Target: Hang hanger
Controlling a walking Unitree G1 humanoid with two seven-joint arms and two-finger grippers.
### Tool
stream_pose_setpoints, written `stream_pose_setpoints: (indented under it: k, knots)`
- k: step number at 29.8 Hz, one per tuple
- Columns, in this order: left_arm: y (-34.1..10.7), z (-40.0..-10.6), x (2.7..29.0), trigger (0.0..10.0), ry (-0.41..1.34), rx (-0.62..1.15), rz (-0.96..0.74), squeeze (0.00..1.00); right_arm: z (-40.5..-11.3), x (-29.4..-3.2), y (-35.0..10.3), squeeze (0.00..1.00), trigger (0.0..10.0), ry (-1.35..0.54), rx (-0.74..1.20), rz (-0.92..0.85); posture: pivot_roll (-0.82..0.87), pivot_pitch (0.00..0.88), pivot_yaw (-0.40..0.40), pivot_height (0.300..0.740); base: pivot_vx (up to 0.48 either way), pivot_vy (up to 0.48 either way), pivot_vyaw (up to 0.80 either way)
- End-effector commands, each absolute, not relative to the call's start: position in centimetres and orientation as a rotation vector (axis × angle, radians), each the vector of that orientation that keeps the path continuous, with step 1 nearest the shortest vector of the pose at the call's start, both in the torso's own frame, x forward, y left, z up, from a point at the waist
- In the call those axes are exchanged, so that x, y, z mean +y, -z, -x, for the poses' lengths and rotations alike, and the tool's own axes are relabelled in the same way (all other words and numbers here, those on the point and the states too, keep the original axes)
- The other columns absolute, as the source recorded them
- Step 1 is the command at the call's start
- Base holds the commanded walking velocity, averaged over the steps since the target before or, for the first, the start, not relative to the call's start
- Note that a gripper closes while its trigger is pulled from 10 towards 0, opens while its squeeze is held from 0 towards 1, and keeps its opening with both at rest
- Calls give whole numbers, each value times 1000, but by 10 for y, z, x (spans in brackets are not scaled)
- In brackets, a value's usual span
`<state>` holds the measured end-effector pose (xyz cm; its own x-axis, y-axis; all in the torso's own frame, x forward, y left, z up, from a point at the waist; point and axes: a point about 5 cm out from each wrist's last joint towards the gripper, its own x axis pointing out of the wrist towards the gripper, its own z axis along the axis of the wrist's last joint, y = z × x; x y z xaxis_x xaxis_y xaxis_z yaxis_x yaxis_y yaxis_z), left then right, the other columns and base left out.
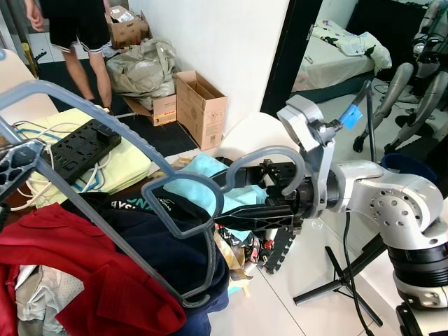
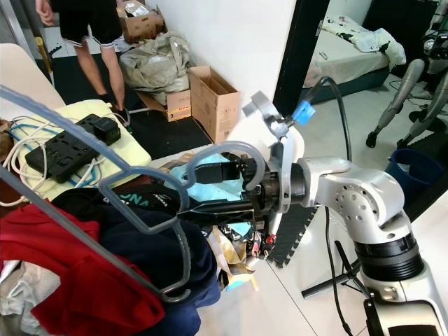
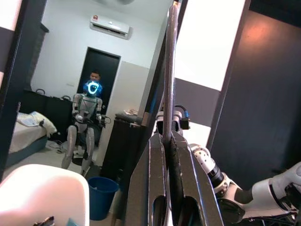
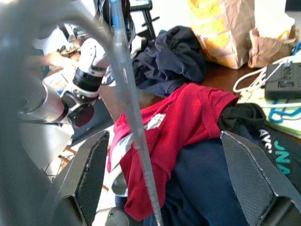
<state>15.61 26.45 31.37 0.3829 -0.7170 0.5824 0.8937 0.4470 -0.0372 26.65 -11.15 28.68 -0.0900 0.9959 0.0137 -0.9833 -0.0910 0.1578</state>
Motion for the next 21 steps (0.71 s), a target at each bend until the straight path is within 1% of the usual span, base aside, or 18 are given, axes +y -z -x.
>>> stream_pose_setpoints:
  k: [1, 2, 4, 5, 7, 9, 21]
  knots:
    - [-316, -155, 268, 0, 1036, -533, 342, 0, -264, -113, -287, 0, 10000, -1670, 124, -166, 8, 58, -92, 740, 0, 0, 0]
    - [-316, -155, 268, 0, 1036, -533, 342, 0, -264, -113, -287, 0, 10000, -1670, 124, -166, 8, 58, -92, 740, 0, 0, 0]
    - [-317, -155, 268, 0, 1036, -545, 338, 0, -254, -100, -283, 0, 10000, -1722, 130, -223, 5, 52, -93, 740, 0, 0, 0]
    - [-317, -155, 268, 0, 1036, -545, 338, 0, -254, -100, -283, 0, 10000, -1722, 130, -223, 5, 52, -93, 740, 0, 0, 0]
    - [-318, -156, 267, 0, 1041, -556, 337, 0, -250, -85, -280, 0, 10000, -1728, 123, -279, 5, 50, -93, 740, 0, 0, 0]
    - [-319, -155, 268, 0, 1045, -564, 334, 0, -249, -77, -278, 0, 10000, -1719, 122, -303, 4, 48, -93, 740, 0, 0, 0]
    - [-322, -153, 270, 0, 1047, -582, 325, 0, -242, -65, -272, 0, 10000, -1710, 144, -329, 0, 47, -94, 740, 0, 0, 0]
